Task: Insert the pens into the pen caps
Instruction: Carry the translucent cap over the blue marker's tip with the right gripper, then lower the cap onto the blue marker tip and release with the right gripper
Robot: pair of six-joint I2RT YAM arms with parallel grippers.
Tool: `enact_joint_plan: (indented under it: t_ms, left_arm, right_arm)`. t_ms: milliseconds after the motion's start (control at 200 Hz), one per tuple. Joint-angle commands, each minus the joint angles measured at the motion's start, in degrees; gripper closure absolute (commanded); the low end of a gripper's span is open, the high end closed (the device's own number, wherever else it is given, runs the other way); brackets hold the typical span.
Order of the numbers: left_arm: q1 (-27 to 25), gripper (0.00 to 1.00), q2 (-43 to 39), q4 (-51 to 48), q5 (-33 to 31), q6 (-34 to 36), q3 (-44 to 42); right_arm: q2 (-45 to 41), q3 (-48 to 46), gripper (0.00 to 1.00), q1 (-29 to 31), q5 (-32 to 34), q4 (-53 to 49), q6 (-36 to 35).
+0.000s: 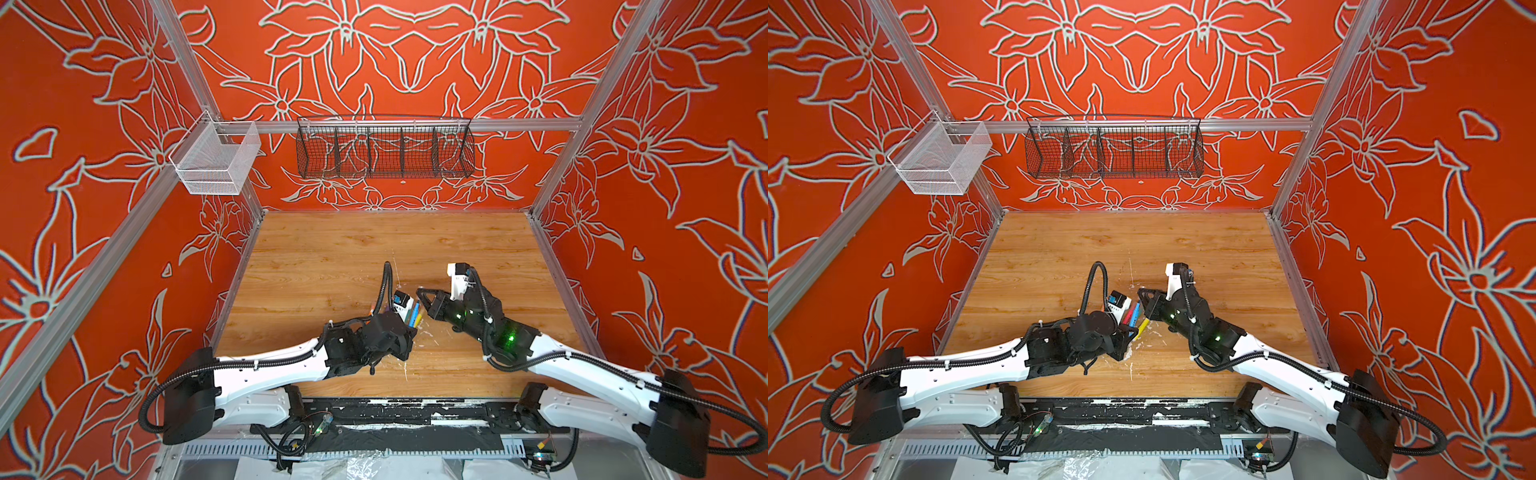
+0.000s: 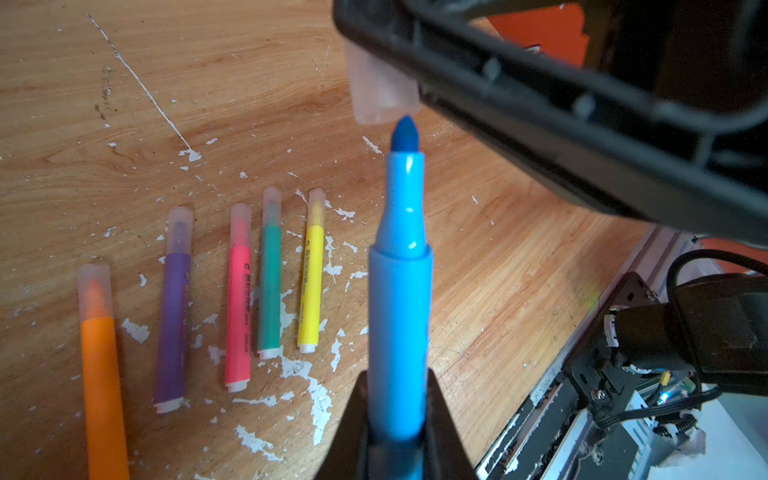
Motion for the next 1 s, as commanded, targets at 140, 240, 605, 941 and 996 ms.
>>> enact_joint_plan:
  t_ms: [140,240,605,941,996]
  left_arm:
    - [0.4,1.00,-0.4,0.7,-1.4,-0.4,-0.1]
    - [0.4,1.00,-0.9,0.6,-1.5,0.1,0.3]
    - [0.9,1.00,-0.3,-0.2,-2.1,0.4,1.5]
    - [5.3,1.00,-2.5,0.8,2.7,0.7,1.4]
    - [5.7,1.00,-3.2,1.0,3.8,1.1,1.5]
  right_arm:
    - [-1.6,0.1,0.94,0.5,-0.5,0.2,0.5]
    - [-1.3,-0.5,0.94,0.6,-0.8,0.7,1.0]
    - [0.0,-0.8,0.94,2.0,-1.8,1.6,1.6]
    - [1.8,-2.1,0.94,4.0,-2.1,3.4,2.0]
    - [2.1,-2.5,0.94,4.2,-2.2,3.9,1.8]
